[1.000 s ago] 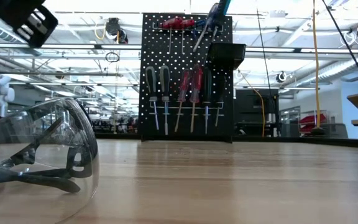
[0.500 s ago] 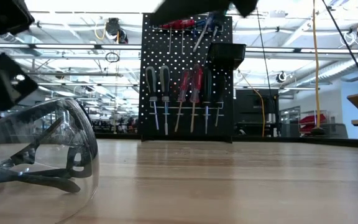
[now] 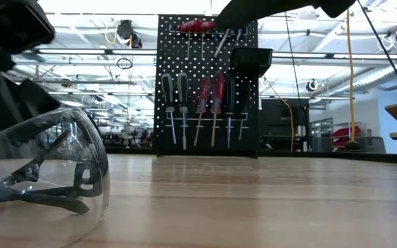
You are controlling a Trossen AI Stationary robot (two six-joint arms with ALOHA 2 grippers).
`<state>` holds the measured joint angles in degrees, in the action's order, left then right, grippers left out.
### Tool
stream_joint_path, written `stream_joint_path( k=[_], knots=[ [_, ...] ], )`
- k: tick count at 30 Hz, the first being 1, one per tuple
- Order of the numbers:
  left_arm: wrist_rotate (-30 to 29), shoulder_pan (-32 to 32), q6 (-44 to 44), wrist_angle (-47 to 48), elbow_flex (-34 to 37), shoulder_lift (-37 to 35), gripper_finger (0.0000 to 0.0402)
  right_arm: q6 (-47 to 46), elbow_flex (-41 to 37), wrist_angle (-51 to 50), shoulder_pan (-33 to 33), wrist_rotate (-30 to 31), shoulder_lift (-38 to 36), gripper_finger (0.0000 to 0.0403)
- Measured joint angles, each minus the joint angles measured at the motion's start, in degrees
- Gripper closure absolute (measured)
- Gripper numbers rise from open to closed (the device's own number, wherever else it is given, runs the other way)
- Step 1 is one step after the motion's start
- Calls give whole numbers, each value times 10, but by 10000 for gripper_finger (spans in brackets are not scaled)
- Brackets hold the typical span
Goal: Hang tools onto peg board
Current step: Hang the safety glasses on the pegboard
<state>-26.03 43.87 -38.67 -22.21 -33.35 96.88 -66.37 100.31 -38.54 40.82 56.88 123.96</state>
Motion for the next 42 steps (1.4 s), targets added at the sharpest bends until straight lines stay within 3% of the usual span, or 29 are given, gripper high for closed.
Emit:
stream_joint_path(
  k=[9,34,37,42],
  knots=[
    [46,-29,0,-1,-14,36,265,1,0,-8,-4,1,0,117],
    [18,-30,5,3,-13,38,266,10,0,-8,-7,4,0,117],
    [18,-30,6,3,-13,38,279,10,0,-8,-7,4,0,117],
    [19,-30,19,2,-13,38,337,10,0,-8,-7,3,0,117]
  ],
)
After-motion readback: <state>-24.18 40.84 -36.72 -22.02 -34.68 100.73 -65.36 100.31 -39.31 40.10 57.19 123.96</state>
